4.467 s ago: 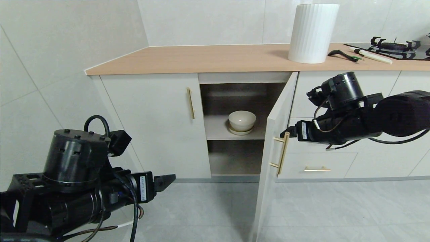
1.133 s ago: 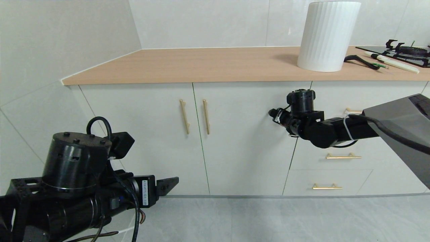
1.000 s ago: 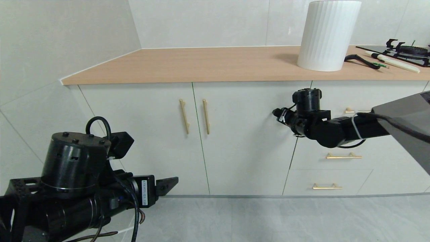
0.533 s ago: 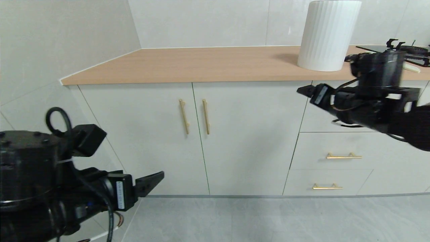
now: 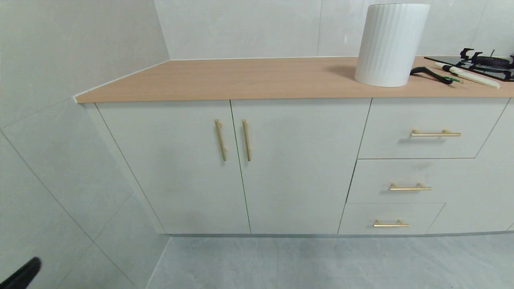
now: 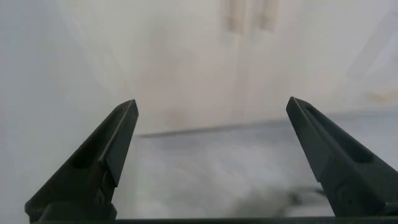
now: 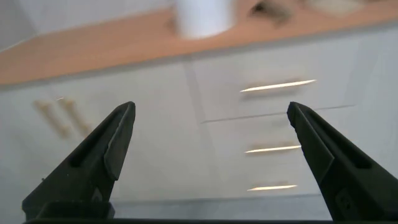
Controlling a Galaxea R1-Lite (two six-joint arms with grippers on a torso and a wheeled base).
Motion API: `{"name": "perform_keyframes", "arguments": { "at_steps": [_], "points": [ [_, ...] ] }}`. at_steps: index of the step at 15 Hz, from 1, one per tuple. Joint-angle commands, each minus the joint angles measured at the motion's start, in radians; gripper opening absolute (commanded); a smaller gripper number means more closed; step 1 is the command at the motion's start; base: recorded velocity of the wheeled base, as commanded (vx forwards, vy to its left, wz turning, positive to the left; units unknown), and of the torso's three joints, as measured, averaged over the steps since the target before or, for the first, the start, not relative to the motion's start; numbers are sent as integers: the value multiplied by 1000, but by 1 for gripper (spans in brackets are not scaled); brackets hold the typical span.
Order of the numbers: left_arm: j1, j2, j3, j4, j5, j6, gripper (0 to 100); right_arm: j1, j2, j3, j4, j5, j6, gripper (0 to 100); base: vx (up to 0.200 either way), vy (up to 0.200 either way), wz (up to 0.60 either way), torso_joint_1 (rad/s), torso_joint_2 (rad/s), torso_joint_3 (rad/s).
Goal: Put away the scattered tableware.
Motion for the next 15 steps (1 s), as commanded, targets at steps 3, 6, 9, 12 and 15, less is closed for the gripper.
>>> {"name": "perform_keyframes", "arguments": {
  "at_steps": [3, 6, 9, 12, 15],
  "points": [
    [252, -384, 15, 141, 1, 28, 100, -247, -570, 208, 190, -15, -202, 100, 0, 0, 0, 0, 0, 0],
    [307, -462, 60, 173, 18, 18, 100, -281, -631, 301, 173, -65, -196, 100, 0, 0, 0, 0, 0, 0],
    [307, -461, 179, 171, 24, -25, 100, -281, -631, 562, -6, -75, -164, 100, 0, 0, 0, 0, 0, 0],
    [307, -461, 331, 105, -85, -27, 100, -281, -631, 642, 18, 53, -158, 100, 0, 0, 0, 0, 0, 0],
    [307, -461, 425, -83, -175, -50, 100, -280, -631, 642, 110, 68, -144, 100, 0, 0, 0, 0, 0, 0]
  ]
}}
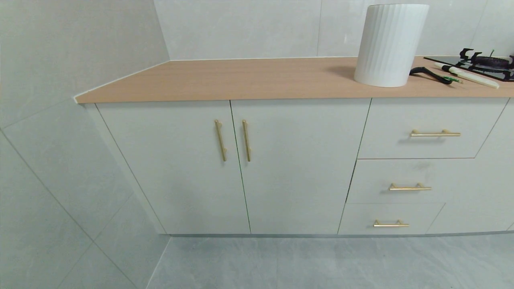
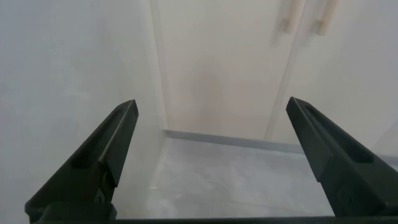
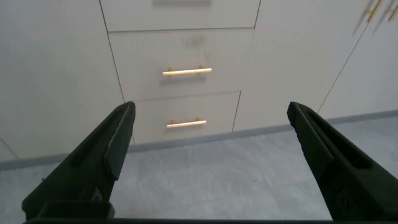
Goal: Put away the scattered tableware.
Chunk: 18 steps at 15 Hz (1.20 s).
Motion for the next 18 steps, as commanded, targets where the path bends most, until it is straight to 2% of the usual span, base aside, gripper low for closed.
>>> {"name": "perform_keyframes", "arguments": {
  "at_steps": [1, 4, 9, 11, 18],
  "points": [
    [-1, 1, 57, -39, -40, 12, 100, 0, 2, 7, -11, 23, 7, 100, 0, 0, 0, 0, 0, 0],
    [-3, 1, 57, -33, -76, 22, 100, 3, 3, 7, -12, 66, -8, 100, 0, 0, 0, 0, 0, 0],
    [-3, 1, 57, -33, -76, 18, 100, 3, 2, 7, -14, 101, -13, 100, 0, 0, 0, 0, 0, 0],
    [-3, 1, 57, -31, -76, 18, 100, 3, 3, 7, 42, 279, 33, 100, 0, 0, 0, 0, 0, 0],
    [-3, 1, 57, -31, -76, 20, 100, 3, 2, 7, 42, 276, 35, 100, 0, 0, 0, 0, 0, 0]
  ]
}}
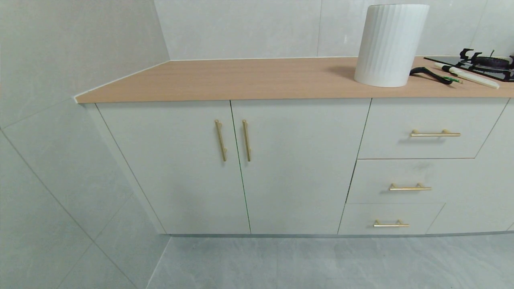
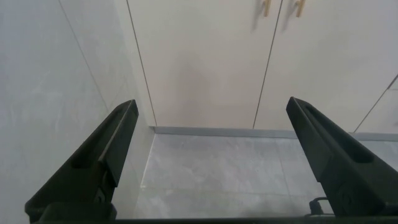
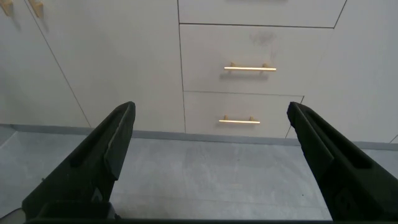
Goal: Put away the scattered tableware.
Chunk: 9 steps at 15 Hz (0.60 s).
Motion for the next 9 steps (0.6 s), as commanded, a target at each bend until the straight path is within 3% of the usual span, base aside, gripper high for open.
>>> {"name": "perform_keyframes", "arguments": {
  "at_steps": [1, 4, 9],
  "points": [
    [0, 2, 0, 0, 0, -3, 100, 0, 3, 0, 2, 0, 0, 100, 0, 0, 0, 0, 0, 0],
    [0, 2, 0, 0, 0, -2, 100, 0, 3, 0, 2, 0, -2, 100, 0, 0, 0, 0, 0, 0],
    [0, 2, 0, 0, 0, -2, 100, 0, 3, 0, 2, 0, 1, 100, 200, 0, 0, 2, 1, 4]
  ]
}}
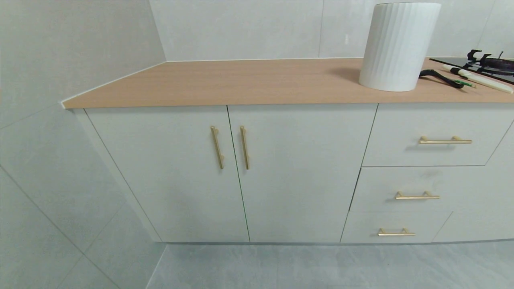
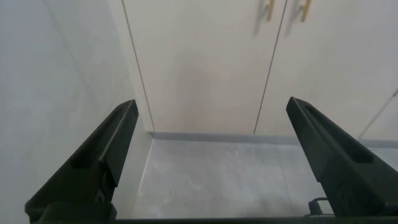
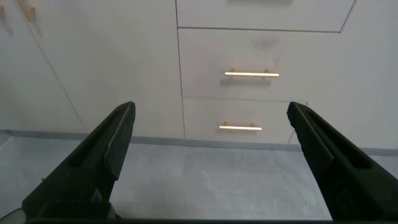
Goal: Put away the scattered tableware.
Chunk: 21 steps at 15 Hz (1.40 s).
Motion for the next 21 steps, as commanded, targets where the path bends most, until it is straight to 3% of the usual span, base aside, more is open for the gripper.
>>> {"name": "perform_keyframes", "arguments": {
  "at_steps": [1, 7, 21],
  "points": [
    [1, 2, 0, 0, 0, -2, 100, 1, 2, 0, 0, 0, 0, 100, 200, 0, 0, 2, -2, -2],
    [1, 2, 0, 0, 0, -2, 100, 1, 2, 0, 0, 3, 4, 100, 0, 0, 0, 0, 0, 0],
    [1, 2, 0, 0, 0, -3, 100, 1, 2, 0, 0, 3, 4, 100, 0, -186, 0, 3, 3, 0]
  ]
}}
